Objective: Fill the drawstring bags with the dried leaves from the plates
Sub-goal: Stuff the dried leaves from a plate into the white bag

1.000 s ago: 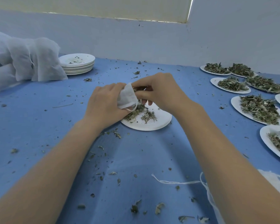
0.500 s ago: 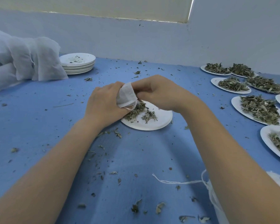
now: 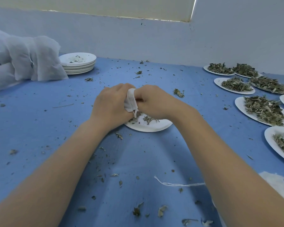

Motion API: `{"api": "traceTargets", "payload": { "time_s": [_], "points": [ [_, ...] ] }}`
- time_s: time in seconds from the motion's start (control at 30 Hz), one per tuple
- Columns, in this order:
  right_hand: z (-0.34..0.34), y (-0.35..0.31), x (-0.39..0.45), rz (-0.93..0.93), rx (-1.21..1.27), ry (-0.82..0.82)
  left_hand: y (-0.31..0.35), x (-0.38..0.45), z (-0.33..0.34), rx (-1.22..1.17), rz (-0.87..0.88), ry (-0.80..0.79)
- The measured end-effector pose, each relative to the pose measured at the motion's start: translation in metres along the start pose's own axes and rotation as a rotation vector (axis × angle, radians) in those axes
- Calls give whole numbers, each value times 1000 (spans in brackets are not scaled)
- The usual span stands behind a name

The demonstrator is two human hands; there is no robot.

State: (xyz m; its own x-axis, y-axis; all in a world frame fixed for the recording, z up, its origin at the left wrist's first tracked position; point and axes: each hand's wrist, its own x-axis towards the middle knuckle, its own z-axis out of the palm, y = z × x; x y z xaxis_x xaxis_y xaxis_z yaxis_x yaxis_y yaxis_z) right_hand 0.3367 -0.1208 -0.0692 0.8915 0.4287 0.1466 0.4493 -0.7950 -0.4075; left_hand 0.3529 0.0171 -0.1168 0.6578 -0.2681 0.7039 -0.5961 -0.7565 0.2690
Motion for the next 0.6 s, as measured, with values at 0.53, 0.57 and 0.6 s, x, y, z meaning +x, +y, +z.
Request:
{"api": "traceTargets", "payload": {
  "time_s": [0.53,0.57,0.6],
  "points": [
    [-15,3,-8,-84,348,183,-32,4,-6,-72,-191,-43],
    [-14,5,-7,-73,378,244,-35,4,-7,-72,-202,-42],
    [-12,7,-5,-41,392,305,-37,3,-7,-72,-216,-37]
  ]
}}
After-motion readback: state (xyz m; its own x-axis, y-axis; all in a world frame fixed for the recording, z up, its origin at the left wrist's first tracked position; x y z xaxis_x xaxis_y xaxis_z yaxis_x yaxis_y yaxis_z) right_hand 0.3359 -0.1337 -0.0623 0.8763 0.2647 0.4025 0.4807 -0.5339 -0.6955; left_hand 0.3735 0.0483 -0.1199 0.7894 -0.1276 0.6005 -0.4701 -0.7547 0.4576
